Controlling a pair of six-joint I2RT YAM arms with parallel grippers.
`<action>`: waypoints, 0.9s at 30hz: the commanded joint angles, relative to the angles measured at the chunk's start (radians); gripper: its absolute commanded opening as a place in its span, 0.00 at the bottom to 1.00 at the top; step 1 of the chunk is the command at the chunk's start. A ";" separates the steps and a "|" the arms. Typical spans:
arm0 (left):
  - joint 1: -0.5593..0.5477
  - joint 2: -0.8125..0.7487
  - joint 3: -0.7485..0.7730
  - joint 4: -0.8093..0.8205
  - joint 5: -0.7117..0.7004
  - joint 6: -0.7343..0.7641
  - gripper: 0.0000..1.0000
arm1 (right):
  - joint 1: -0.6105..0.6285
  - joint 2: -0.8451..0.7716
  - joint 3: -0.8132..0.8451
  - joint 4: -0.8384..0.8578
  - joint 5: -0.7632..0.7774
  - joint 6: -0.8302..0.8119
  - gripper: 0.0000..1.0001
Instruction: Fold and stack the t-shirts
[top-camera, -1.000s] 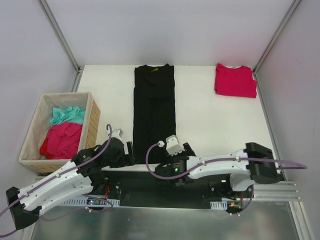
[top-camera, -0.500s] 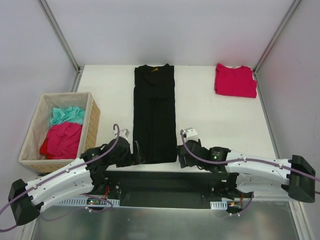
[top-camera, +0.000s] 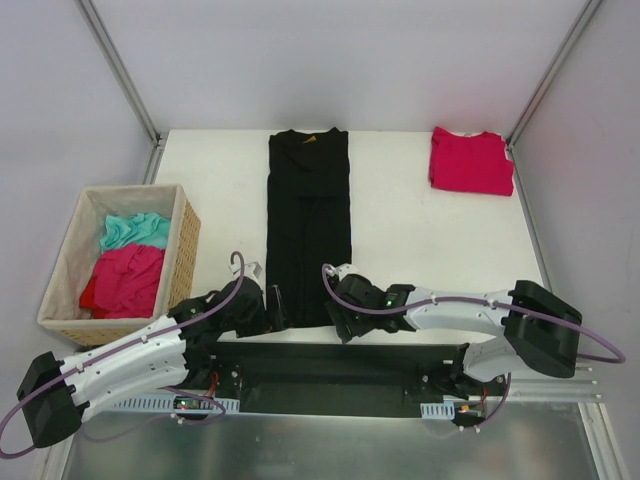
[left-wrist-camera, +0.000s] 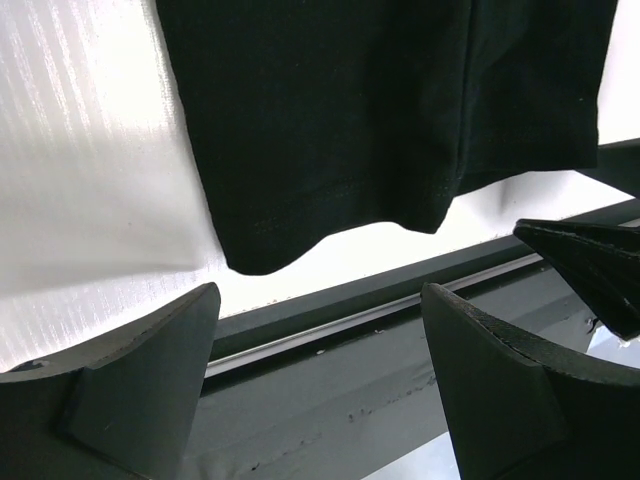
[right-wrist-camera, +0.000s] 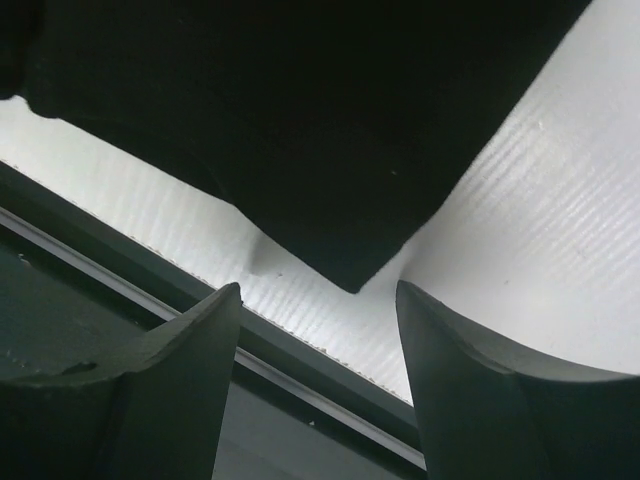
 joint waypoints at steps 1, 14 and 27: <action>0.010 0.001 -0.002 0.030 -0.003 0.004 0.82 | -0.013 0.006 0.039 0.059 -0.030 -0.038 0.66; 0.026 -0.011 -0.028 0.031 -0.066 0.005 0.79 | -0.074 -0.064 -0.005 0.054 0.014 -0.055 0.66; 0.050 0.027 -0.060 0.062 -0.063 -0.007 0.52 | -0.119 -0.086 -0.050 0.087 0.010 -0.050 0.54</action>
